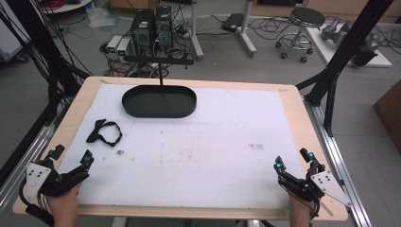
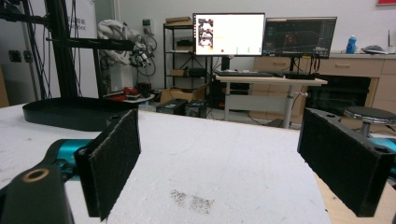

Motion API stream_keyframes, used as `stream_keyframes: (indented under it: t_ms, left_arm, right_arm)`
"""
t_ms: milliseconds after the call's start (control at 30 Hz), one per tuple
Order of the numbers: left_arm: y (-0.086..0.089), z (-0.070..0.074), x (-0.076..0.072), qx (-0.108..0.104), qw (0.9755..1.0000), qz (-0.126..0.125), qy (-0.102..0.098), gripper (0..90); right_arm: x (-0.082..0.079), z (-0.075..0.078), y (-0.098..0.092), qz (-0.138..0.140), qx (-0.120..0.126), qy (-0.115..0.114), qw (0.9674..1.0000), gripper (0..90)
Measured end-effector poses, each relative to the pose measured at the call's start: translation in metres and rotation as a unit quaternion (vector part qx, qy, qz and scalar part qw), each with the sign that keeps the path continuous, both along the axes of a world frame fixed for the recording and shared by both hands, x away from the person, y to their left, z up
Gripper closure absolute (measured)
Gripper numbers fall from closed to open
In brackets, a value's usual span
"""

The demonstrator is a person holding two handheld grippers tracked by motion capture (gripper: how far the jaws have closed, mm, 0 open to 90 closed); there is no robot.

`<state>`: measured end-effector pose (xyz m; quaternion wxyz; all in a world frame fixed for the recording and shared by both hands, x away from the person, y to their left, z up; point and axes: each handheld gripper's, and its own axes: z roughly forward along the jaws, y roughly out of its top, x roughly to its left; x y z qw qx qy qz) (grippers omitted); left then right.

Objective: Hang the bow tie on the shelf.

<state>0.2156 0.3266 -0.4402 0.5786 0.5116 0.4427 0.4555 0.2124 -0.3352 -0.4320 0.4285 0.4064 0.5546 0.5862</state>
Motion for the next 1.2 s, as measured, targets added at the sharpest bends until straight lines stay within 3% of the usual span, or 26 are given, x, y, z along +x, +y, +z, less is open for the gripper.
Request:
stream_keyframes:
  t_ms: [200,433,667,933,1100,1133,1167,1200]
  left_arm:
    - [-0.004,0.002,0.002,0.007,0.9999,-0.009,0.004,8.4]
    - [-0.01,0.012,0.005,0.033,0.9987,-0.032,0.021,8.4]
    - [-0.022,0.021,0.02,0.058,0.9946,-0.055,0.066,9.1]
    - [-0.039,0.025,0.061,0.116,0.9805,-0.078,0.139,13.9]
    - [-0.04,0.023,0.084,0.123,0.9701,-0.082,0.192,18.6]
    - [-0.042,0.022,0.09,0.128,0.9656,-0.081,0.211,19.5]
    - [-0.042,0.022,0.09,0.128,0.9656,-0.081,0.211,20.1]
    - [-0.043,0.021,0.093,0.132,0.9629,-0.083,0.22,20.3]
  right_arm:
    - [0.0,0.0,0.0,0.0,0.001,-0.001,1.0,12.4]
    - [-0.001,0.0,0.002,0.001,0.003,0.002,1.0,12.4]
    - [-0.006,0.004,-0.002,-0.006,0.008,-0.009,0.9999,12.4]
    - [-0.007,0.005,-0.006,-0.01,0.013,-0.013,0.9998,12.3]
    - [-0.008,0.004,-0.006,-0.01,0.014,-0.012,0.9998,12.4]
    - [-0.008,0.004,-0.007,-0.011,0.011,-0.013,0.9998,12.3]
    - [-0.008,0.004,-0.007,-0.011,0.013,-0.013,0.9998,12.4]
    - [-0.008,0.004,-0.008,-0.011,0.012,-0.014,0.9998,12.4]
